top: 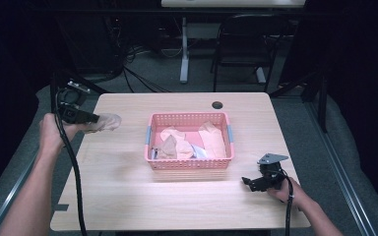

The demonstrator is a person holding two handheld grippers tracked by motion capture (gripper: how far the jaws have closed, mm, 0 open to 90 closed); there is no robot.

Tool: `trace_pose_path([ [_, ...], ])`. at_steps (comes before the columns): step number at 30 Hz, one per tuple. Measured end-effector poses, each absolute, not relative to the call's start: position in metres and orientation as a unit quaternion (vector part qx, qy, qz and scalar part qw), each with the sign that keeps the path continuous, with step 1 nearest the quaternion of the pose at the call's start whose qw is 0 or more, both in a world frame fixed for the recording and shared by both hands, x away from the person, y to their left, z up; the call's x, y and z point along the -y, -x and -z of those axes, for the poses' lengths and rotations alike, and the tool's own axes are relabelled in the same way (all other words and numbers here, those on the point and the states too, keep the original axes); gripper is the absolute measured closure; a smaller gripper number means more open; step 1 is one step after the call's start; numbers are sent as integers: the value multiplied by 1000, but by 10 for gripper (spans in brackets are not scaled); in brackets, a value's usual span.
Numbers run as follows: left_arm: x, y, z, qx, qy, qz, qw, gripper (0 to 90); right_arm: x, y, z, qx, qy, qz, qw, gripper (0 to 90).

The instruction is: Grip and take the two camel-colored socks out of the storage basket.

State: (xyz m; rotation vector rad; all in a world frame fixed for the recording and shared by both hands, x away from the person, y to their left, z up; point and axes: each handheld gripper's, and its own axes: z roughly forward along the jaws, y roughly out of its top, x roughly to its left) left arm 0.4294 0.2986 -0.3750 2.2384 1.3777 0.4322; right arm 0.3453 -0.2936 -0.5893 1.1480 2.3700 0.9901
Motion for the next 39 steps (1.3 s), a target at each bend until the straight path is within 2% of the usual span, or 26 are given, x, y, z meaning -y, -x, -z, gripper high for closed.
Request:
trace_pose_path([
  [3, -311, -427, 383, -522, -800, -159, 249, 867, 294, -345, 589, -831, -402, -347, 163, 0],
  [13, -330, -432, 441, -560, -785, -139, 227, 869, 294, -346, 589, -832, -401, -348, 163, 0],
  [22, -321, -443, 506, -581, -781, -86, 212, 868, 294, -346, 589, -831, -402, -347, 165, 0],
  [30, -317, -437, 523, -595, -777, -71, 192, 850, 294, -346, 589, -832, -401, -347, 164, 0],
  [32, -319, -436, 524, -601, -773, -64, 196, 783, 294, -346, 589, -832, -401, -347, 163, 0],
  [37, -322, -429, 513, -602, -766, -64, 217, 394, 294, -345, 589, -832, -402, -346, 166, 0],
  [39, -323, -428, 504, -604, -760, -71, 229, 306, 294, -345, 589, -831, -403, -345, 165, 0],
])
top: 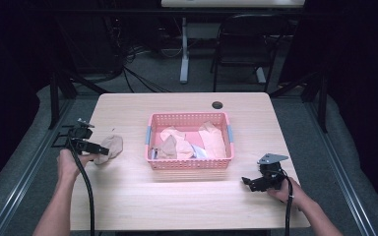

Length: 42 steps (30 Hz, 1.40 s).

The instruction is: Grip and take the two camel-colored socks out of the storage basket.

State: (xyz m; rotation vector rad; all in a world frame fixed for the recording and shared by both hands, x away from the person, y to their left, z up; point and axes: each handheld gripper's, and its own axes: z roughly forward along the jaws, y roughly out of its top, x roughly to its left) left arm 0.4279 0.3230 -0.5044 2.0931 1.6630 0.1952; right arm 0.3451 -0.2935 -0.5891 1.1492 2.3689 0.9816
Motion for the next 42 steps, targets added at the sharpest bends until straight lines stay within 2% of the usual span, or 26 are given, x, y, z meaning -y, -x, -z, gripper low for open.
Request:
trace_pose_path([
  [2, -321, -424, 494, -600, -759, -79, 241, 232, 293, -344, 589, -829, -407, -344, 168, 0],
  [9, -320, -415, 460, -593, -757, -106, 254, 138, 293, -344, 589, -829, -407, -345, 167, 0],
  [14, -317, -412, 443, -582, -762, -112, 261, 30, 293, -345, 589, -830, -406, -345, 165, 0],
  [17, -313, -410, 433, -569, -771, -114, 262, 10, 293, -345, 589, -831, -404, -346, 165, 0],
  [29, -280, -418, 403, -531, -792, -120, 278, 3, 293, -346, 589, -831, -403, -347, 164, 0],
  [32, -267, -423, 392, -512, -808, -125, 264, 12, 293, -346, 589, -832, -401, -345, 164, 0],
  [34, -261, -425, 386, -507, -806, -123, 279, 7, 293, -346, 589, -831, -402, -347, 163, 0],
  [42, -229, -428, 375, -472, -831, -131, 264, 36, 293, -346, 589, -831, -402, -348, 163, 0],
])
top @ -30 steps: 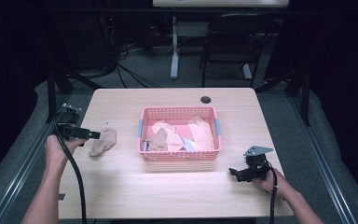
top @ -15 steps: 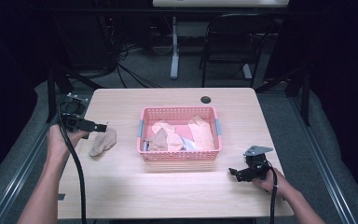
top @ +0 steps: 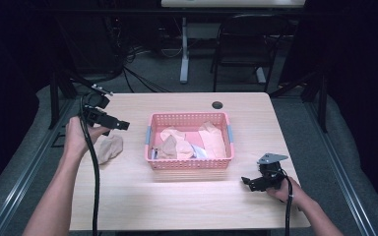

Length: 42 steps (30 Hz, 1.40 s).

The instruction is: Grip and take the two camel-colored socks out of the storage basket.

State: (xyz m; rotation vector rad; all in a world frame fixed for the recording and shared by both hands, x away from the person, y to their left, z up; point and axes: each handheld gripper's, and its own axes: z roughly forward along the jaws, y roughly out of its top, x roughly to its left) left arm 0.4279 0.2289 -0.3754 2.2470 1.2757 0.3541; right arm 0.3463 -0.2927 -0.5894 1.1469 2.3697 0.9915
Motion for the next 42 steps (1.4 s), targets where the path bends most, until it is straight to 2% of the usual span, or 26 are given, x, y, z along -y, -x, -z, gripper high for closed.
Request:
trace_pose_path([
  [9, -195, -446, 380, -449, -842, -115, 277, 43, 292, -347, 590, -831, -402, -349, 163, 0],
  [23, -132, -461, 432, -399, -880, -79, 244, 96, 292, -347, 590, -831, -402, -349, 164, 0],
  [26, -121, -461, 448, -385, -892, -73, 227, 147, 292, -347, 590, -831, -401, -348, 164, 0],
  [31, -106, -465, 469, -377, -896, -62, 224, 182, 292, -347, 590, -831, -401, -348, 164, 0],
  [42, -99, -467, 484, -370, -904, -54, 206, 334, 293, -347, 589, -832, -402, -347, 164, 0],
])
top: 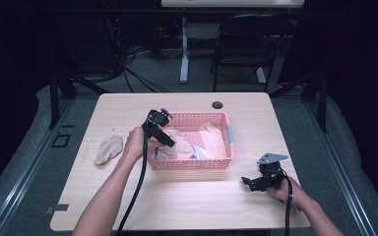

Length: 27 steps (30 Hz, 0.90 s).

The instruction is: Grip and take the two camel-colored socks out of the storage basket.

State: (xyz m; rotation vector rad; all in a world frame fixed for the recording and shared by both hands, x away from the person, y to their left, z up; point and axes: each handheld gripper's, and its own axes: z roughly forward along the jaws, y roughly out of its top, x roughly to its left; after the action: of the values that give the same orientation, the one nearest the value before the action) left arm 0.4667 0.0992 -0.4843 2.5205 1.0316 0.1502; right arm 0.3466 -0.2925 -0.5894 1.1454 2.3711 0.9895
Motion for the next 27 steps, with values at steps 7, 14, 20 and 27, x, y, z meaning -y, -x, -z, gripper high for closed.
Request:
trace_pose_path([
  [7, -88, -466, 497, -366, -911, -52, 184, 467, 292, -347, 590, -831, -402, -348, 163, 0],
  [14, -84, -473, 512, -389, -907, -52, 152, 560, 292, -347, 590, -831, -402, -348, 164, 0],
  [20, -84, -478, 523, -402, -907, -62, 108, 740, 292, -347, 590, -830, -402, -349, 164, 0],
  [27, -97, -470, 505, -400, -903, -49, 148, 869, 292, -346, 589, -831, -403, -346, 165, 0],
])
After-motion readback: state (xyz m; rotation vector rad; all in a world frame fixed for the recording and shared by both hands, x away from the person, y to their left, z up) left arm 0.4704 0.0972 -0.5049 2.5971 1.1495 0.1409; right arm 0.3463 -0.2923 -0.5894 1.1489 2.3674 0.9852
